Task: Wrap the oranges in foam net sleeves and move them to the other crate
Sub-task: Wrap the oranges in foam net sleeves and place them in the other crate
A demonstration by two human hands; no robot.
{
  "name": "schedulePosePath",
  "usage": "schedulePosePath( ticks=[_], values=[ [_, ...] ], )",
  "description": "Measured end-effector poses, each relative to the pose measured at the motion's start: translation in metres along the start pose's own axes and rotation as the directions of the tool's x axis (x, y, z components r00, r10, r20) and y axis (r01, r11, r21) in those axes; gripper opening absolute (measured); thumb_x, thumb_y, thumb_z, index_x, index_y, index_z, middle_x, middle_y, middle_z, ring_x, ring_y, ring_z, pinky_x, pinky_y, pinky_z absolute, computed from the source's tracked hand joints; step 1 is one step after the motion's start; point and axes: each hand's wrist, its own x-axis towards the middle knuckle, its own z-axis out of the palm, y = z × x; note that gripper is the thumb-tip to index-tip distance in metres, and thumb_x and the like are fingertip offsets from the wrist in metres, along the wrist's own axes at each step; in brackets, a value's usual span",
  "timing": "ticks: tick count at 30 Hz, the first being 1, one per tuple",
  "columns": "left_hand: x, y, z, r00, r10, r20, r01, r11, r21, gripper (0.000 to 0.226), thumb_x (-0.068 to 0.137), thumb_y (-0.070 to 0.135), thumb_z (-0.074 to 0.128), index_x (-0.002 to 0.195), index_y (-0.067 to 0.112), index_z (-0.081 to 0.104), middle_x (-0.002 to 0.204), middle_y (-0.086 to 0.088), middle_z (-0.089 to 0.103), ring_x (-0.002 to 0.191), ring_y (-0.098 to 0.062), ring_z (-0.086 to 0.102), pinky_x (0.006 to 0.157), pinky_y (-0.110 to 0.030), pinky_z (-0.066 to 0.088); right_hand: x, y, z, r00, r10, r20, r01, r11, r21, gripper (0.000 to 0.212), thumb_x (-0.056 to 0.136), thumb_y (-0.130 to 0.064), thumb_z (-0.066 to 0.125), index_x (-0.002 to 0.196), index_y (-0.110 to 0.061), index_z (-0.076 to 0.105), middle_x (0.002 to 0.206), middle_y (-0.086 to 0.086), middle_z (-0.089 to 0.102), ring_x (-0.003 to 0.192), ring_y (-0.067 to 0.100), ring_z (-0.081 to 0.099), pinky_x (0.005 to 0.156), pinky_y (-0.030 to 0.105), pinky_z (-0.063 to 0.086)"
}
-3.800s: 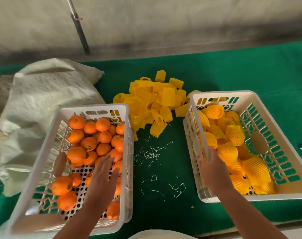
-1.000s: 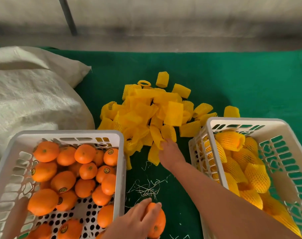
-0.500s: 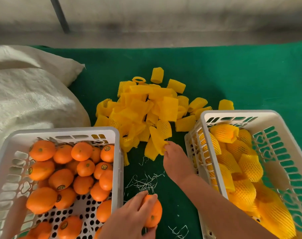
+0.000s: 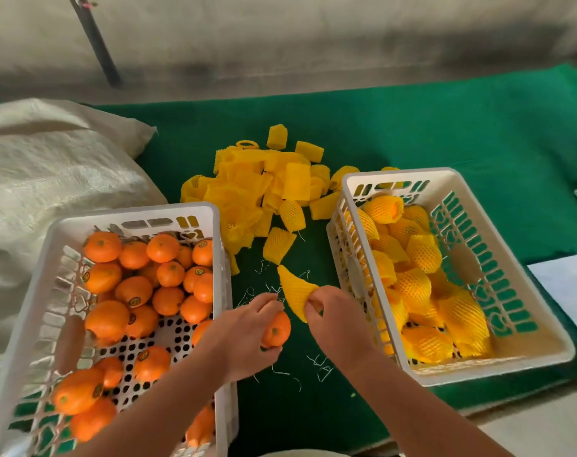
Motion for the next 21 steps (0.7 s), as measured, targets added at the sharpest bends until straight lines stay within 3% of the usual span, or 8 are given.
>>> schedulePosePath(
  ticks=[5,9,12,16,21],
  values=[
    [-0.031,0.033,0.001,0.981,0.192,0.012,-0.192,0.978,0.081,0.071,0.077,0.068,0.059,0.141,0.044,0.038,0.162,0.017,0.021,0.097,-0.009,0.063,0.065,-0.019,0.046,-0.025,0.005,-0.013,1.0,-0.01,-0.017,0.01,1.0,-0.017,0.011,0.095,-0.026,0.069,0.086,-0.026,0.064,0.084,-0.012,0.055,0.071,0.0,0.051,0.058,0.013,0.035],
    [-0.044,0.06,-0.001,0.932,0.333,0.142,-0.355,0.917,0.182,0.072,0.08,0.06,0.054,0.145,0.037,0.032,0.159,0.006,0.023,0.093,-0.014,0.061,0.063,-0.027,0.054,-0.036,0.008,-0.014,0.985,-0.132,0.113,0.143,0.985,-0.099,0.014,0.092,-0.022,0.072,0.097,-0.031,0.063,0.098,-0.015,0.048,0.077,-0.001,0.048,0.06,0.01,0.033],
    [-0.044,0.07,-0.007,0.925,0.292,0.245,-0.352,0.902,0.251,0.075,0.082,0.046,0.063,0.145,0.034,0.025,0.148,-0.001,0.026,0.084,-0.018,0.056,0.061,-0.032,0.053,-0.042,0.01,-0.012,0.952,-0.222,0.209,0.247,0.963,-0.103,0.027,0.089,-0.017,0.075,0.112,-0.028,0.067,0.107,-0.013,0.043,0.078,0.005,0.052,0.061,0.008,0.033],
    [-0.042,0.068,-0.008,0.917,0.222,0.332,-0.346,0.858,0.379,0.081,0.082,0.04,0.074,0.144,0.034,0.021,0.149,-0.008,0.026,0.069,-0.016,0.046,0.053,-0.025,0.035,-0.046,0.007,-0.012,0.925,-0.29,0.246,0.326,0.937,-0.122,0.026,0.094,-0.014,0.068,0.117,-0.028,0.066,0.113,-0.01,0.041,0.078,0.009,0.056,0.062,0.008,0.035],
    [-0.042,0.057,-0.006,0.913,0.154,0.378,-0.329,0.825,0.459,0.079,0.081,0.035,0.079,0.142,0.031,0.029,0.145,-0.012,0.031,0.073,-0.019,0.051,0.061,-0.032,0.052,-0.048,0.002,-0.012,0.919,-0.295,0.262,0.35,0.917,-0.193,0.025,0.096,-0.013,0.063,0.115,-0.028,0.07,0.12,-0.005,0.039,0.066,0.003,0.047,0.057,0.009,0.03]
  ],
)
